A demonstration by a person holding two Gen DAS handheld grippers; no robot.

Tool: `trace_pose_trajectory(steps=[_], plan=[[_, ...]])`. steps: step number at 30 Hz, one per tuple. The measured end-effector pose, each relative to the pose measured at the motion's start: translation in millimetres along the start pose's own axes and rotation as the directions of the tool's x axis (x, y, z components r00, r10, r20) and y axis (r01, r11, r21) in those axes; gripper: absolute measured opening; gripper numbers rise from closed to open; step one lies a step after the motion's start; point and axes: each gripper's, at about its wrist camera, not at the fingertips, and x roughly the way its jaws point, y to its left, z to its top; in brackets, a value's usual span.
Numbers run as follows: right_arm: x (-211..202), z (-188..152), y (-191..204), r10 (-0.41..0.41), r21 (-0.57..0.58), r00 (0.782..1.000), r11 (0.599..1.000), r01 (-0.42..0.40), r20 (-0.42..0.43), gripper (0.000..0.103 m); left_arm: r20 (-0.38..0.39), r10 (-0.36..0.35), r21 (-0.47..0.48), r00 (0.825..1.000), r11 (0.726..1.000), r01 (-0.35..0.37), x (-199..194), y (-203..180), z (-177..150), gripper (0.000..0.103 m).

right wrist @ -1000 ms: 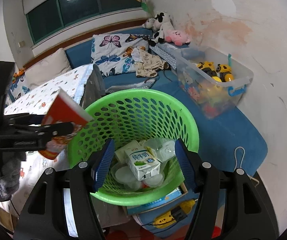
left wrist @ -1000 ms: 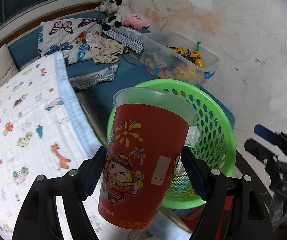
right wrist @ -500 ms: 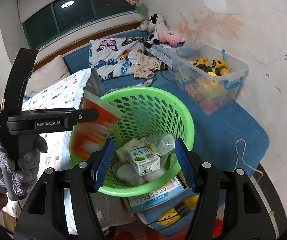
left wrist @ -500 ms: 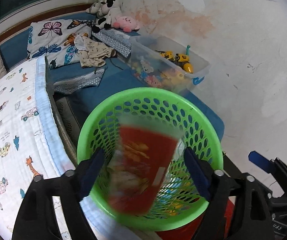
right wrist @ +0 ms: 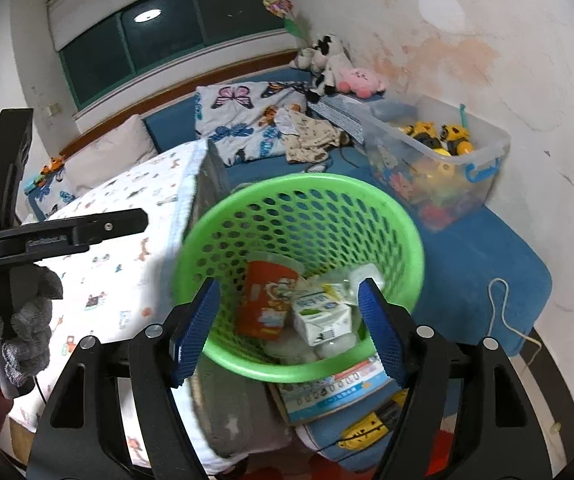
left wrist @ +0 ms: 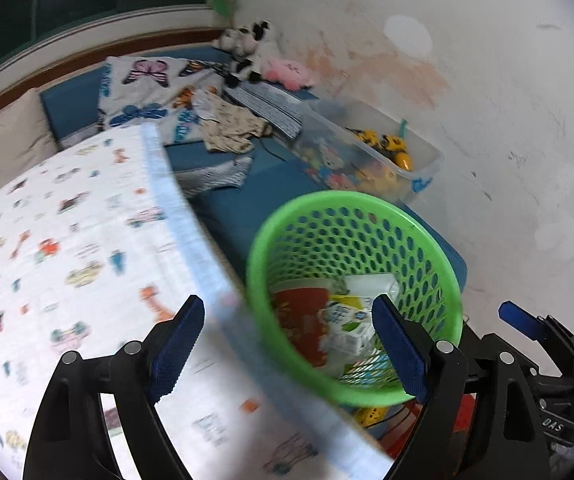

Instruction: Collect trash

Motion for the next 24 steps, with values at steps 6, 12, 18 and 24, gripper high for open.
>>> trace_pose_trajectory(steps=[6,12,18,24], plan=[[-4.3,-1.6,34.6,0.034,-0.043,0.999,0.998,-0.033,0.020,0.075,0.049,0.083,-0.079,0.995,0.994,-0.079,-40.2,40.3,-20.8,0.084],[-9.2,-7.6,71.1,0.057,-0.102,0.998,0.993,-0.053,0.038,0.082,0.077,0.182,-0.170,0.980,0.971,-0.167,-79.5,77.3,-44.6,0.085],[-12.9,-11.5,99.4,0.078,-0.129,0.996,0.989,-0.072,0.042,0.086,0.103,0.249,-0.233,0.963,0.947,-0.220,-111.0,100.0,-66.6,0.086],[-19.7,-14.3,124.2,0.083,-0.155,0.995,0.985,-0.074,0.053,0.091,0.125,0.306,-0.280,0.944,0.923,-0.263,-137.1,115.7,-87.8,0.086]])
